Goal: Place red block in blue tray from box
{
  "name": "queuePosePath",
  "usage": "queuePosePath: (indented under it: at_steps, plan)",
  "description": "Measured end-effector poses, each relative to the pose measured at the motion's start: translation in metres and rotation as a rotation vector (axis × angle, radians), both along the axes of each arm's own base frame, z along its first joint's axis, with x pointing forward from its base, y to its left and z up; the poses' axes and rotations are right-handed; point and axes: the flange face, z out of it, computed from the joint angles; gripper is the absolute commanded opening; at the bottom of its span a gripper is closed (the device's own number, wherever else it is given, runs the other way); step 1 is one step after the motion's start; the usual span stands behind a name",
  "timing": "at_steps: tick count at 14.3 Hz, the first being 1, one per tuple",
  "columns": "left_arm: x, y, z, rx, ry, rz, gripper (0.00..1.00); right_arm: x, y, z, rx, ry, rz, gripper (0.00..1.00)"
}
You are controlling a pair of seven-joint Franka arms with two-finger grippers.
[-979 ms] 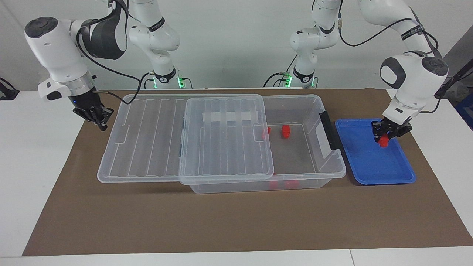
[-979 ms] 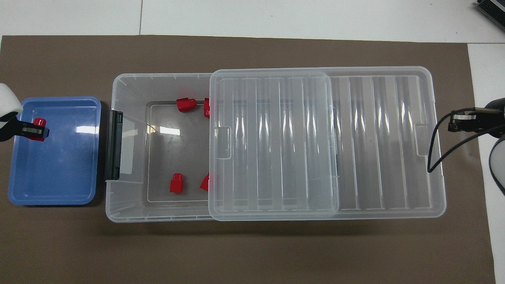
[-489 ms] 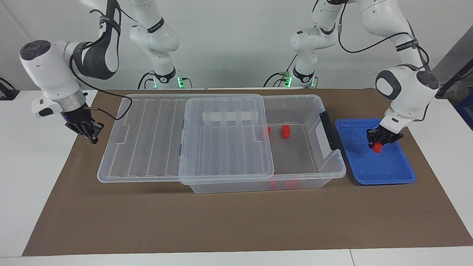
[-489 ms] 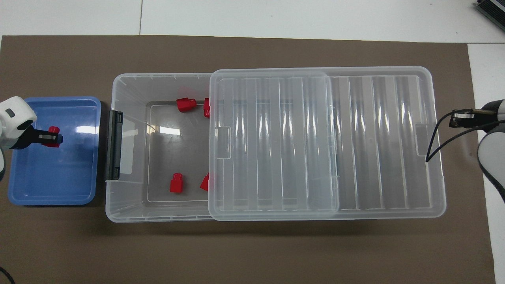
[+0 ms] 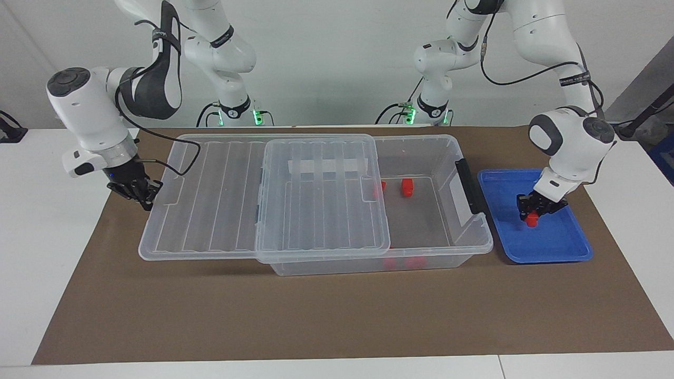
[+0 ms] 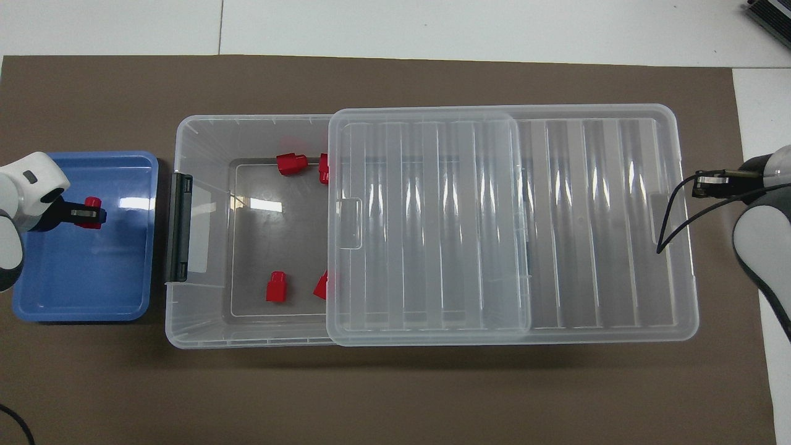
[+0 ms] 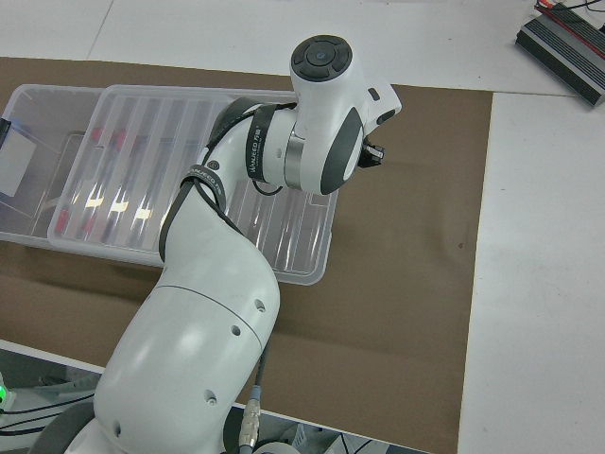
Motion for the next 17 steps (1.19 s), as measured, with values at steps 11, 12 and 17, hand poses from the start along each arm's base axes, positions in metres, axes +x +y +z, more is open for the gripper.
queuePosePath:
  at_steps: [11,12,17]
  plan:
    - [-0.002,-0.02,-0.026,-0.012,-0.021,0.001,0.0,0.0,0.064,0.0,0.0,0.045,0.144,0.0]
    - [-0.003,-0.02,-0.029,-0.012,-0.022,0.001,0.0,0.0,0.074,0.001,-0.001,0.044,0.16,0.0]
    - [-0.004,-0.02,-0.03,-0.011,-0.028,0.001,0.07,-0.001,0.114,0.002,-0.002,0.043,0.229,0.0]
